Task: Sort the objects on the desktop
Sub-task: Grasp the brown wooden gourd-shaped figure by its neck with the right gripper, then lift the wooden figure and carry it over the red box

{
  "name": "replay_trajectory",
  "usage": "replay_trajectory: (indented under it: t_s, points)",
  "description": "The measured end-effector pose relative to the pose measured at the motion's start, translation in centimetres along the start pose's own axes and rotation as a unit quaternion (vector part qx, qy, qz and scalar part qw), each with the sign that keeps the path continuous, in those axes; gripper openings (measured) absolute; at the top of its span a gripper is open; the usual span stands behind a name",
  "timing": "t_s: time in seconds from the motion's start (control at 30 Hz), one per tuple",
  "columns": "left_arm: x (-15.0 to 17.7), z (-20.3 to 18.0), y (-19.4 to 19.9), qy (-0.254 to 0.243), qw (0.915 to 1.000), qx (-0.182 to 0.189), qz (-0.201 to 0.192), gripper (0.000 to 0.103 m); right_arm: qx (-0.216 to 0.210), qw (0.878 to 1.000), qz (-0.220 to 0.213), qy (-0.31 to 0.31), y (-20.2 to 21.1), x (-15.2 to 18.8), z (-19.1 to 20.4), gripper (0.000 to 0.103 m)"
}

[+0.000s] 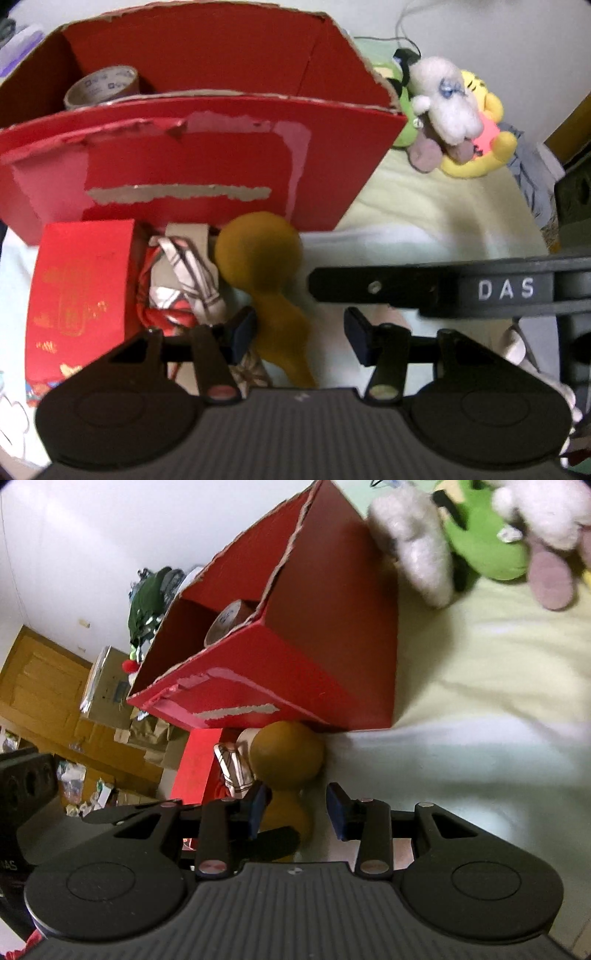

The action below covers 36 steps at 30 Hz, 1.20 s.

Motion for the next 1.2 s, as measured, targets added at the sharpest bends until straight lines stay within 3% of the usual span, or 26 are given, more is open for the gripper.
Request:
replay_trajectory:
  t_s: [0.43, 0.6, 0.77, 0.97, 1.2]
  points:
    - [0.2, 0.3, -2.5, -0.023, 0.9991, 0.002, 0.037, 0.050, 0.007, 0.999, 0.038, -0.005, -4.0, 0.7, -0.4, 0.045]
    - [0.1, -0.6, -2.7, -0.059, 0.9975, -0.004, 0.038, 0.049, -0.001, 0.999, 0.036, -0.019, -3.8, 0.6, -0.7, 0.031]
    - [0.1, -3.1, -2.0, -0.105, 0.9937, 0.022, 0.032, 0.049, 0.001, 0.999, 0.021, -0.048, -1.3, 0.8, -1.7, 0.031]
    - [-0.5, -7.8, 0.4, -0.184, 0.9808, 0.064, -0.002, 0.048, 0.025, 0.997, -0.033, -0.068, 4.3, 0.9, -2.2, 0.030]
    - [-3.6, -11.6, 5.2, -0.230, 0.9638, 0.115, -0.072, 0.048, 0.047, 0.988, -0.132, -0.069, 11.4, -0.3, -0.7, 0.030]
Point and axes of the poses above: each gripper's, at about its wrist camera, not at the fingertips, and y roughly against the way its jaws point, z to its left, x to its underside, the point moved 7 cm from there along -y, roughly the way its jaws point, and after that the axes turned 13 degrees about -x, right-handed, at the moved point
